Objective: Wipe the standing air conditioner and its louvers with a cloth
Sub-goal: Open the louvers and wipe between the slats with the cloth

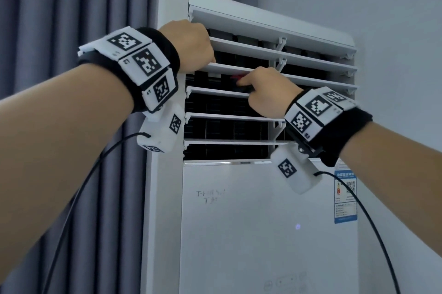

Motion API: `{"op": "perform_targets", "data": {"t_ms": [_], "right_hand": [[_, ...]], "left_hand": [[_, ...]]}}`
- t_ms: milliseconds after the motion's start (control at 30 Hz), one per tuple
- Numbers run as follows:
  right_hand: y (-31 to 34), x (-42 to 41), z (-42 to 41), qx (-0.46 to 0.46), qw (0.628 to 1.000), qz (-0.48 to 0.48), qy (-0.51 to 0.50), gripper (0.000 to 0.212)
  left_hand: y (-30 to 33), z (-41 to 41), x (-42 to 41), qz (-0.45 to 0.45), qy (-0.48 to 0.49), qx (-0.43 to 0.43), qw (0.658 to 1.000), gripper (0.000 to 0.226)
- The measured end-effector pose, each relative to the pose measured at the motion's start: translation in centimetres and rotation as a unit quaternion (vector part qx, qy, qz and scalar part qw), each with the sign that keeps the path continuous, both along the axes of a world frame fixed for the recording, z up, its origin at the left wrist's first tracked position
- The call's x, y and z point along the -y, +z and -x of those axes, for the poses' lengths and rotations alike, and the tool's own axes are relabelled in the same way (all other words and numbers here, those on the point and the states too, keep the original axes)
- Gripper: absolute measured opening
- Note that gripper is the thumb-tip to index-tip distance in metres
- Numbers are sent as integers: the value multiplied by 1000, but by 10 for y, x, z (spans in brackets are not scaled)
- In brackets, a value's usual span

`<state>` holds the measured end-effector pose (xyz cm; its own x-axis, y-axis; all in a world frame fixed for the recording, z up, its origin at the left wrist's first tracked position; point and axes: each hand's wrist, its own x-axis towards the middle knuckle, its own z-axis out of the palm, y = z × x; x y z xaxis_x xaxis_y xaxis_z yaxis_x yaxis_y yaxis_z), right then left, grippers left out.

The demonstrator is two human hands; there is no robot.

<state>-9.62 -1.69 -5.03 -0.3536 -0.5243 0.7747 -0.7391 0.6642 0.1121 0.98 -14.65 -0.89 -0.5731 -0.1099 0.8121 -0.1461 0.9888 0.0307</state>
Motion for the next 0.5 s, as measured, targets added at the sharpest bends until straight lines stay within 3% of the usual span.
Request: {"op": "perform_targets", "data": {"t_ms": [267,400,500], "right_hand": [[14,44,-43,-24,992,13,127,33],[1,46,-29,-82,989,17,118,43],[-8,17,-1,-111,990,39,79,45]], "left_hand": [[-5,-4,5,-4,-33,11,999,29],[-4,-4,7,-17,-57,22,998,33],[-1,-1,11,-9,-55,23,998,22]]}}
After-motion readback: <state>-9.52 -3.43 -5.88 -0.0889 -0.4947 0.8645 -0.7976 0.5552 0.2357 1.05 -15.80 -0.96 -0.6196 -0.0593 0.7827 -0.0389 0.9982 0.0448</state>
